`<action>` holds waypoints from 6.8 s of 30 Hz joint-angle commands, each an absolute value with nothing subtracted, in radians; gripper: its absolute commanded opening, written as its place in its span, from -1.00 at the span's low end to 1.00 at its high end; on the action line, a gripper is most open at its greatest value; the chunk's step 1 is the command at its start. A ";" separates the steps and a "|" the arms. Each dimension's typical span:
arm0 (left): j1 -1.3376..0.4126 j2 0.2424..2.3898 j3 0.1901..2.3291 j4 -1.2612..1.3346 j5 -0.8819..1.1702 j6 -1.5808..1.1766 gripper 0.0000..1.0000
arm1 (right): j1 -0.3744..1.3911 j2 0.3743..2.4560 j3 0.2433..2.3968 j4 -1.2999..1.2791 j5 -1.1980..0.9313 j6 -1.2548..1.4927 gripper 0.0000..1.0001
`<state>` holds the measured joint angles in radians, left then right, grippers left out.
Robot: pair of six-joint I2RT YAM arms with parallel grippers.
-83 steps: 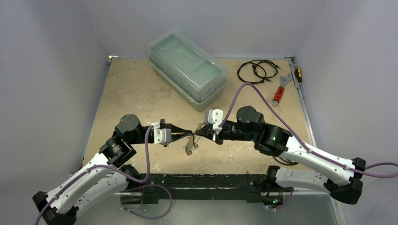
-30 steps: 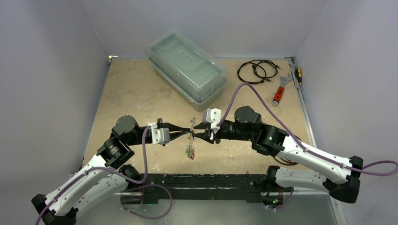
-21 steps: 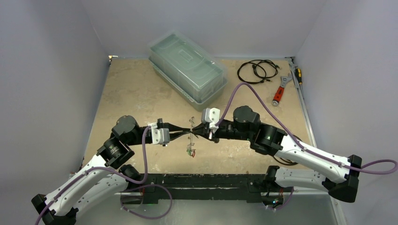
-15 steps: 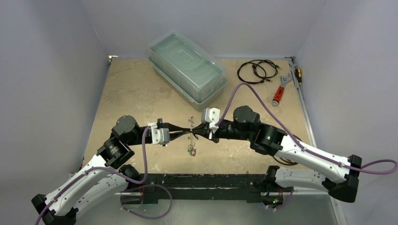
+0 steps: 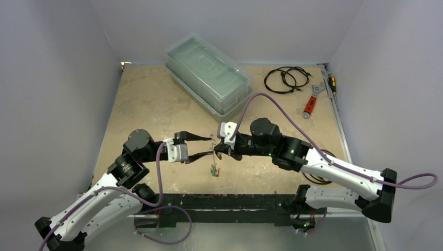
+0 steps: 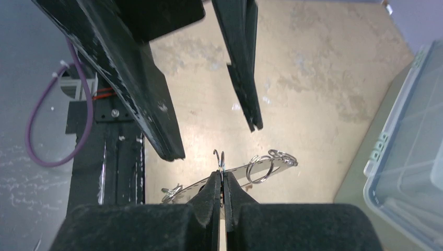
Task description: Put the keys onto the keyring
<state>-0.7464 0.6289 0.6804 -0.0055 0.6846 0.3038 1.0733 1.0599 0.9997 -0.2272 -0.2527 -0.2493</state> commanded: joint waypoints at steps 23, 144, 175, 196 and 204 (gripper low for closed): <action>-0.744 0.743 0.697 0.031 0.833 0.286 -0.38 | 1.132 1.041 1.143 -0.401 -0.160 -0.276 -1.00; -0.738 0.598 0.678 0.140 0.726 0.210 -1.00 | 1.143 0.891 0.995 -0.203 -0.141 -0.254 -0.06; -0.738 0.609 0.680 0.141 0.744 0.209 -1.00 | 1.143 0.924 0.971 -0.091 -0.219 -0.268 -0.35; -0.738 0.609 0.678 0.145 0.750 0.206 -1.00 | 1.143 0.945 0.968 -0.069 -0.218 -0.278 -0.94; -0.738 0.610 0.683 0.109 0.740 0.246 -0.97 | 1.143 0.966 1.008 -0.131 -0.179 -0.278 -1.00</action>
<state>-0.7418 0.6113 0.6563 0.0868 0.7284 0.2207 1.1389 0.9470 0.9642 -0.1192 -0.2073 -0.2718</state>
